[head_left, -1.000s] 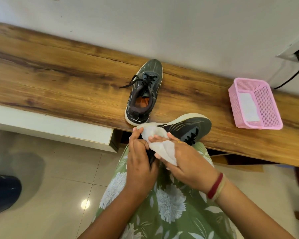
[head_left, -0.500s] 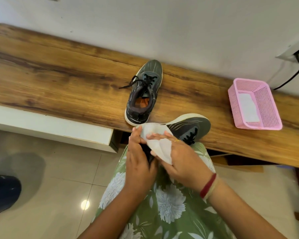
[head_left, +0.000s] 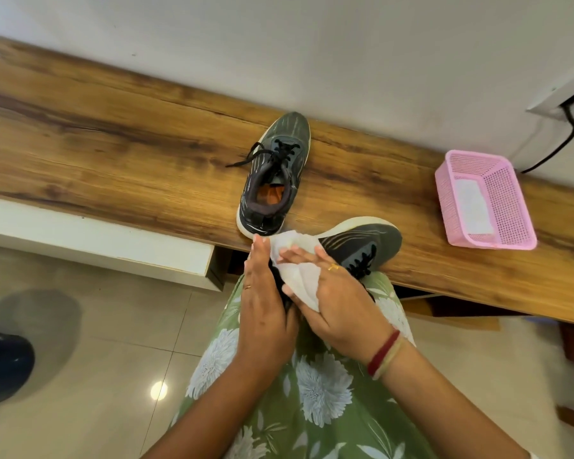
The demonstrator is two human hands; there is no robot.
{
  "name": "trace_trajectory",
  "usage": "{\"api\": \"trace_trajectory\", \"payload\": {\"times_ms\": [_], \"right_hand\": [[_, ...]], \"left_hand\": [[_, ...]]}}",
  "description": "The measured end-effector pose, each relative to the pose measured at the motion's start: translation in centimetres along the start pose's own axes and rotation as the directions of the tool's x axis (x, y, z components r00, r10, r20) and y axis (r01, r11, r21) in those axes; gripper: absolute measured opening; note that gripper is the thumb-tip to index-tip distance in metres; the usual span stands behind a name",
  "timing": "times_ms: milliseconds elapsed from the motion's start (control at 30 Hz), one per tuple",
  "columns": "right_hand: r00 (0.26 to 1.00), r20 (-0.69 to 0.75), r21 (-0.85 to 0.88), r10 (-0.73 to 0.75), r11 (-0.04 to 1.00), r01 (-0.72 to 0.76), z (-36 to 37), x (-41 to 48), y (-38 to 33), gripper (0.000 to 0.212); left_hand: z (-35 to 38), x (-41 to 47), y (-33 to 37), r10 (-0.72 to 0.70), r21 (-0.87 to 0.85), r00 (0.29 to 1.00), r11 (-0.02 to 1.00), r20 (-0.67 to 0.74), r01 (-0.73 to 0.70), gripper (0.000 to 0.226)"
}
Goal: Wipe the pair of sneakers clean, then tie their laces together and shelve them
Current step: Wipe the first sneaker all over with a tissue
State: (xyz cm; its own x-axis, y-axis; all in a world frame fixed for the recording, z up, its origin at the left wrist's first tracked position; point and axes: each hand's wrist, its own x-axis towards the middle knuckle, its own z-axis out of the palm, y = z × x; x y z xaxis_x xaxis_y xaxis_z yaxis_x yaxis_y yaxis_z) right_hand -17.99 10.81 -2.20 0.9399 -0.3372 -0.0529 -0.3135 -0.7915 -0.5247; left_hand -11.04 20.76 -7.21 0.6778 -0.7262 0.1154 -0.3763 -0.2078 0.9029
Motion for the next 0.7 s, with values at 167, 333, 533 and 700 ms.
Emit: {"api": "trace_trajectory", "payload": {"times_ms": [167,333,533,700], "right_hand": [[0.999,0.000,-0.013,-0.035,0.999,0.035,-2.0,-0.2,1.5,0.047],[0.998,0.058,0.121,-0.016,0.993,0.009,-1.3,-0.4,0.2,0.056],[0.999,-0.040,-0.048,0.008,0.999,-0.010,-0.5,-0.6,0.5,0.058],[0.960,-0.034,0.589,0.277,0.782,-0.204,-3.6,-1.7,0.4,0.043]], "left_hand": [[-0.1,0.0,0.2,0.007,0.034,1.000,0.999,0.023,-0.007,0.085],[-0.2,0.2,0.2,0.023,0.021,1.000,1.000,0.009,-0.023,0.084],[-0.1,0.2,0.3,0.004,0.025,1.000,1.000,0.012,-0.004,0.084],[0.0,0.1,-0.1,0.014,0.042,1.000,0.999,0.014,-0.014,0.082]]}}
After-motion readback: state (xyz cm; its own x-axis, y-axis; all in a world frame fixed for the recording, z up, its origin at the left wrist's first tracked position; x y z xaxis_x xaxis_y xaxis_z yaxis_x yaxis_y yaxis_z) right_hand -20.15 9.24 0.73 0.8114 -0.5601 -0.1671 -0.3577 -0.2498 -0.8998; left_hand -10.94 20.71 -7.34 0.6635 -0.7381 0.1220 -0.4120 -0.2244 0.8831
